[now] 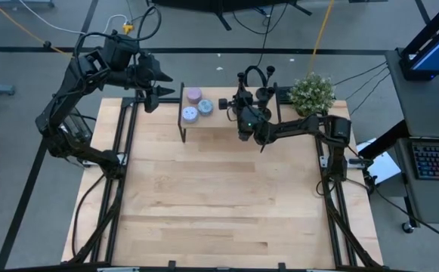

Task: Pick & Place candle stick holders
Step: Put the candle holder on the shelf

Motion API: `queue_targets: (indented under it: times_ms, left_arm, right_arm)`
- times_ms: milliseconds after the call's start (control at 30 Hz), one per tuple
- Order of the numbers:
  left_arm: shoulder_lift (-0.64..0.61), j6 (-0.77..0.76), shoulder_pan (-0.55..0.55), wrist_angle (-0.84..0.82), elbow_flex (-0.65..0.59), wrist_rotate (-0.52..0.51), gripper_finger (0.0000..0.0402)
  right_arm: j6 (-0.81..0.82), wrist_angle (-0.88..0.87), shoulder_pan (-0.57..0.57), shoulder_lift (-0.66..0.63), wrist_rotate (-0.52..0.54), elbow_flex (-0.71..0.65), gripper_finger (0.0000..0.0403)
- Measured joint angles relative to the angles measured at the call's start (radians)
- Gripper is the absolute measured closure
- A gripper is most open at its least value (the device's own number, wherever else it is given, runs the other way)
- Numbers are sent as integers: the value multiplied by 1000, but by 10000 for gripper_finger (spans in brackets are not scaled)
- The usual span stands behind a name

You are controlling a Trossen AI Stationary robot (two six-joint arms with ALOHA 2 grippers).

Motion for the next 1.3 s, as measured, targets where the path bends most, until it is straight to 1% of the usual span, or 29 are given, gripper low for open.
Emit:
queue_targets:
  times_ms: [433, 667, 800, 933, 1133, 1300]
  left_arm:
    - [0, 17, 0, 2, 1, 3, 217]
    - [0, 26, 0, 1, 1, 4, 217]
    - [0, 26, 0, -1, 1, 4, 217]
    - [0, 26, 0, -8, 1, 5, 217]
    - [0, 27, 0, -8, 1, 5, 217]
    - [0, 27, 0, -7, 1, 6, 217]
  right_arm:
    - [18, 2, -22, -2, -1, 0, 395]
    - [103, -61, -22, -4, -127, 0, 394]
    - [137, -68, -22, -4, -128, 0, 392]
    - [144, -79, -22, -1, -129, -1, 373]
    - [175, -77, -15, -1, -129, -2, 328]
    - [157, -72, 4, -1, -128, -2, 299]
